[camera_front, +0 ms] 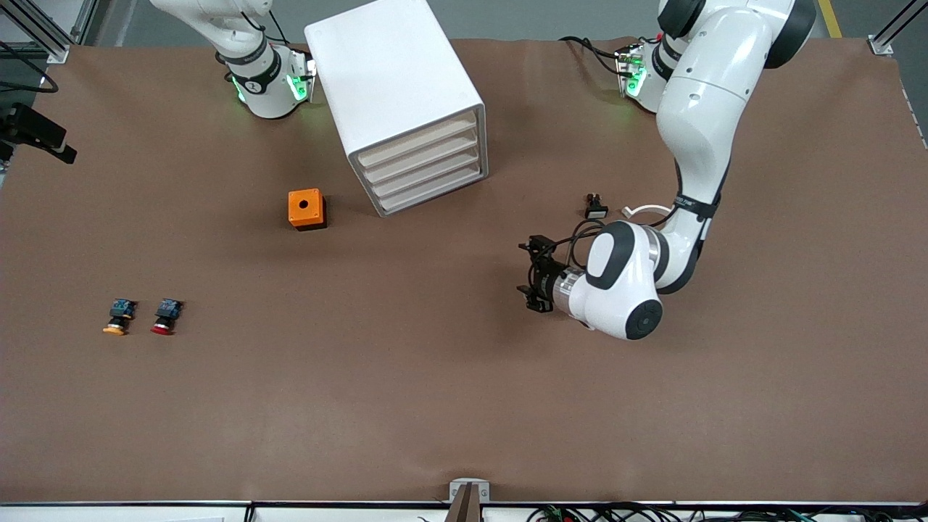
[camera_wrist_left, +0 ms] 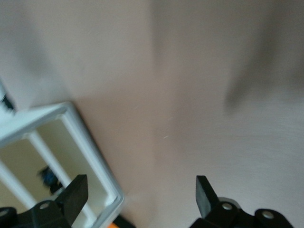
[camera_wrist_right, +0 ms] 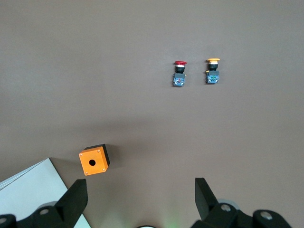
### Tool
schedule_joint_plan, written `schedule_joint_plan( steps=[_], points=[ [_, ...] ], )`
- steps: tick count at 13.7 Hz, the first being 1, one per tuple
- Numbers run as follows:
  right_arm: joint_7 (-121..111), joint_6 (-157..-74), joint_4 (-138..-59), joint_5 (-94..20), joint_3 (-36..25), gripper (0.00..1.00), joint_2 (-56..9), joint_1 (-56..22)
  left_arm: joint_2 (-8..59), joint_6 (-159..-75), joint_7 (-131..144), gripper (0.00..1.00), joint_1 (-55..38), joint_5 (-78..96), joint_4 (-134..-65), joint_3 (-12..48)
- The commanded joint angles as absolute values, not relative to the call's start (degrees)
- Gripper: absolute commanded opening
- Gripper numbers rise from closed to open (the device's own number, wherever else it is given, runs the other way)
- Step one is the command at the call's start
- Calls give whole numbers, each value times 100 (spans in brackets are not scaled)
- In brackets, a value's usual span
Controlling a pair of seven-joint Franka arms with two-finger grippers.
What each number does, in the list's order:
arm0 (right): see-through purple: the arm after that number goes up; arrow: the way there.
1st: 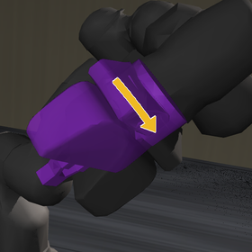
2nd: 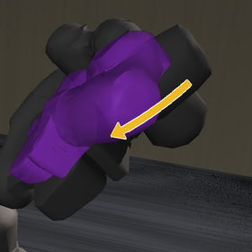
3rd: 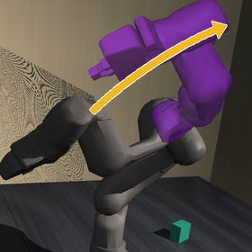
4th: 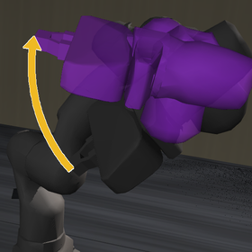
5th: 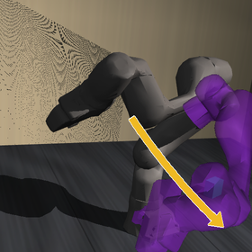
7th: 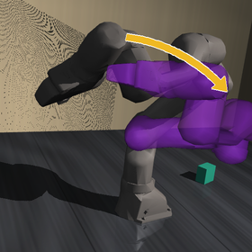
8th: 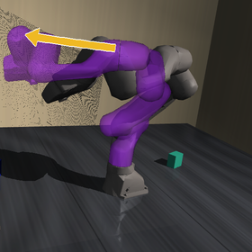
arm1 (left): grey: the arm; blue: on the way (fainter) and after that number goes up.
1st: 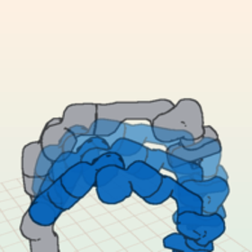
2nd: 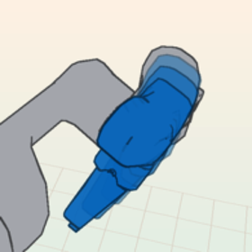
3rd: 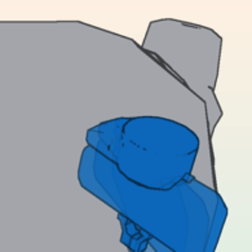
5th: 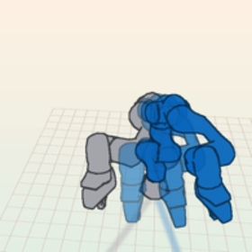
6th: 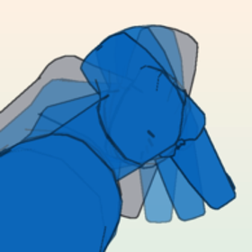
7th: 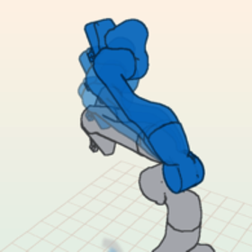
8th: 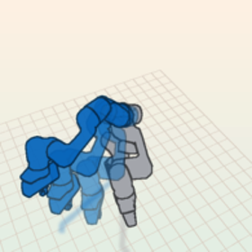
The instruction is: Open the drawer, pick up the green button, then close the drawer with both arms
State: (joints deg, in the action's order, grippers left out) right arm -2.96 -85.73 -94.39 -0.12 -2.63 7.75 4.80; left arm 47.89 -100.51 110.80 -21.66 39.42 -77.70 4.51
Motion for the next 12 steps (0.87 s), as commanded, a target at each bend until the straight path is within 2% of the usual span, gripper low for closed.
schedule_joint_plan(
  steps=[1,4,11,12],
  points=[
    [-325,-8596,-9457,70,-264,100,853,492,5140,-9512,11915,100,-2145,4253,-7567,684],
    [-325,-8578,-9457,79,-264,100,853,501,5457,-8862,12741,100,-2145,4464,-7620,1001],
    [-316,-8561,-9457,70,-264,100,844,501,5757,-8298,13262,100,-2249,4755,-7664,1494],
    [-325,-8552,-9466,70,-272,100,844,501,5766,-8245,13254,94,-2311,4772,-7664,1494]
  ],
)
